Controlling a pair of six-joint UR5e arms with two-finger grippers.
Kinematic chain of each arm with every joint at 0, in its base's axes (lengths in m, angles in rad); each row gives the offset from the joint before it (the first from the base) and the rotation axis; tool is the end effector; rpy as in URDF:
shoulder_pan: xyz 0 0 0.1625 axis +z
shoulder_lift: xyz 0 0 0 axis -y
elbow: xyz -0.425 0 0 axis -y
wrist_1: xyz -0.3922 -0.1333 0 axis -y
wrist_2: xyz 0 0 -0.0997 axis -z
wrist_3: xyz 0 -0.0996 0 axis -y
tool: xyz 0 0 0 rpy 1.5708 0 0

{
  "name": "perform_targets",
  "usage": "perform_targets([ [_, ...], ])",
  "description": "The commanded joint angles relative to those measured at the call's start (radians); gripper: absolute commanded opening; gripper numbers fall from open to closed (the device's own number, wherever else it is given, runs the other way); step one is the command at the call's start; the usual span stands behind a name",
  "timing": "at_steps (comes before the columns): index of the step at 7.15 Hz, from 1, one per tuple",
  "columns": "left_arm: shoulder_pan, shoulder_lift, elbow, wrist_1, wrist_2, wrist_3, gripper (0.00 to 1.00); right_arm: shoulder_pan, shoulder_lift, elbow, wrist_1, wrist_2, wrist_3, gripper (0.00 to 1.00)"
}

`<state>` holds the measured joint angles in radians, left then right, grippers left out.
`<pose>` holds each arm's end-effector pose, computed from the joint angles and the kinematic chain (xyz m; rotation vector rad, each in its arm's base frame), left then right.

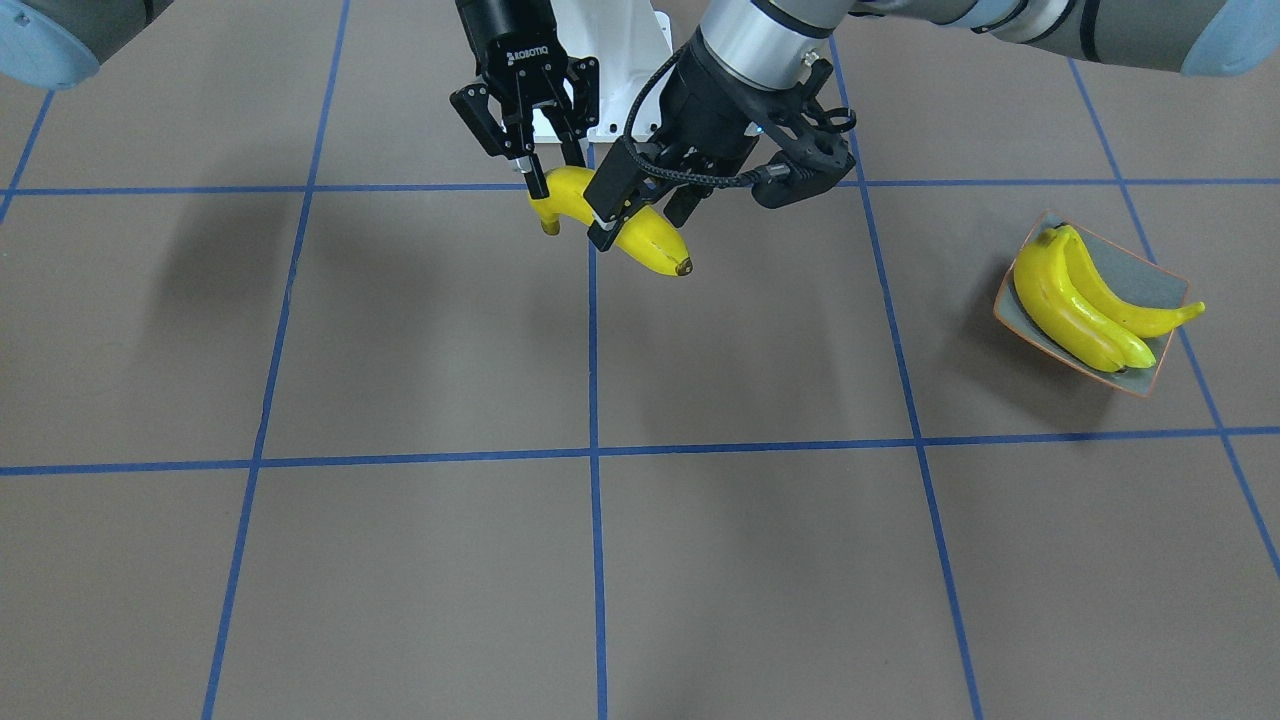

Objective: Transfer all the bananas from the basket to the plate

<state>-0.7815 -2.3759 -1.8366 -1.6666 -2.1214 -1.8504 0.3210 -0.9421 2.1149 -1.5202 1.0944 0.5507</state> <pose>0.3770 -0.4884 0.0545 -0.1913 1.2366 -0.6017 -0.4361 -0.3336 0.0811 1.0709 -0.6819 -0.3121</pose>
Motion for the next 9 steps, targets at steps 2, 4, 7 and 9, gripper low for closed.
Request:
perform_targets([
  [2, 0.004, 0.023, -0.027, -0.001, 0.003, 0.003, 0.54, 0.000, 0.006, -0.006, 0.000, -0.001, -0.001, 0.00],
  [4, 0.004, 0.029, -0.027, -0.015, 0.003, 0.005, 0.00, 0.000, 0.006, -0.004, 0.000, -0.001, -0.001, 0.00],
  [7, 0.004, 0.029, -0.042, -0.015, -0.003, 0.002, 0.00, 0.001, 0.009, -0.003, 0.005, 0.001, 0.000, 0.45],
  [9, 0.004, 0.029, -0.049, -0.013, -0.003, -0.003, 0.00, 0.001, 0.009, 0.003, 0.009, 0.001, 0.011, 0.98],
])
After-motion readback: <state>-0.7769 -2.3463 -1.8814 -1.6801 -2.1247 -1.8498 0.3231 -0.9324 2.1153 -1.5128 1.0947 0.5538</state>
